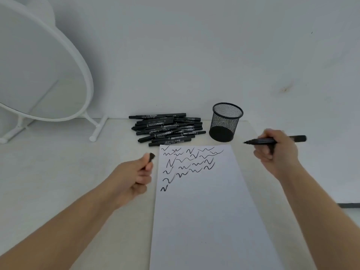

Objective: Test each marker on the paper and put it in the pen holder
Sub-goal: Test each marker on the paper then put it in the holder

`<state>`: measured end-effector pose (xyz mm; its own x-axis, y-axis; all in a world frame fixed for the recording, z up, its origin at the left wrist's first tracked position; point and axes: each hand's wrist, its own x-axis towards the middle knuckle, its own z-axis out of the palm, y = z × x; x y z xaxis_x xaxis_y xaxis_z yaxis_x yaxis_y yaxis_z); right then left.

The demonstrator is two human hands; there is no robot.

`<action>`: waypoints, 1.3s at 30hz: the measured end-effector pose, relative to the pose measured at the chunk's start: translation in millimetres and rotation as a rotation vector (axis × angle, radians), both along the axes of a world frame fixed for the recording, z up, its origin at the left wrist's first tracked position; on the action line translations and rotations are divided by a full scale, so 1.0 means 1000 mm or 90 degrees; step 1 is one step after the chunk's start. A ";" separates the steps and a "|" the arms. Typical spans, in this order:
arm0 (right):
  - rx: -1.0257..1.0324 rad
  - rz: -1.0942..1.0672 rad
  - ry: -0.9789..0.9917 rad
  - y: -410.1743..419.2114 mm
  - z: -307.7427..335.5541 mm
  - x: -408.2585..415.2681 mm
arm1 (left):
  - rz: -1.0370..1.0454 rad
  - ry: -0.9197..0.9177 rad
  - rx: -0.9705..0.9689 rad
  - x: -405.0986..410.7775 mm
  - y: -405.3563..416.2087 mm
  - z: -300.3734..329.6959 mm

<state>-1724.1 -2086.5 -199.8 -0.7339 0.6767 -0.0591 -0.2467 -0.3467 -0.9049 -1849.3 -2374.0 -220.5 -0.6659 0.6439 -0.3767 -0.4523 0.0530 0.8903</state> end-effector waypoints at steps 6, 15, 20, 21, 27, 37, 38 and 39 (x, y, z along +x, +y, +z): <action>0.350 0.244 -0.229 -0.088 -0.019 -0.032 | 0.084 0.435 -0.130 -0.009 0.028 -0.028; 0.427 0.075 -0.253 -0.112 -0.059 -0.036 | -0.007 0.592 -0.165 -0.015 0.022 -0.053; 0.457 0.168 -0.201 -0.118 -0.059 -0.037 | -0.009 0.609 -0.186 -0.017 0.024 -0.051; 0.475 0.169 -0.205 -0.119 -0.060 -0.037 | -0.009 0.602 -0.182 -0.017 0.024 -0.050; 0.487 0.079 -0.252 -0.110 -0.062 -0.035 | -0.021 0.579 -0.189 -0.016 0.024 -0.048; 0.291 0.088 -0.056 -0.111 -0.053 -0.032 | -0.065 0.595 -0.198 -0.015 0.023 -0.047; 0.246 0.099 -0.052 -0.109 -0.053 -0.033 | -0.072 0.601 -0.199 -0.015 0.023 -0.047; 0.216 0.103 -0.053 -0.107 -0.053 -0.033 | -0.078 0.604 -0.200 -0.014 0.023 -0.047</action>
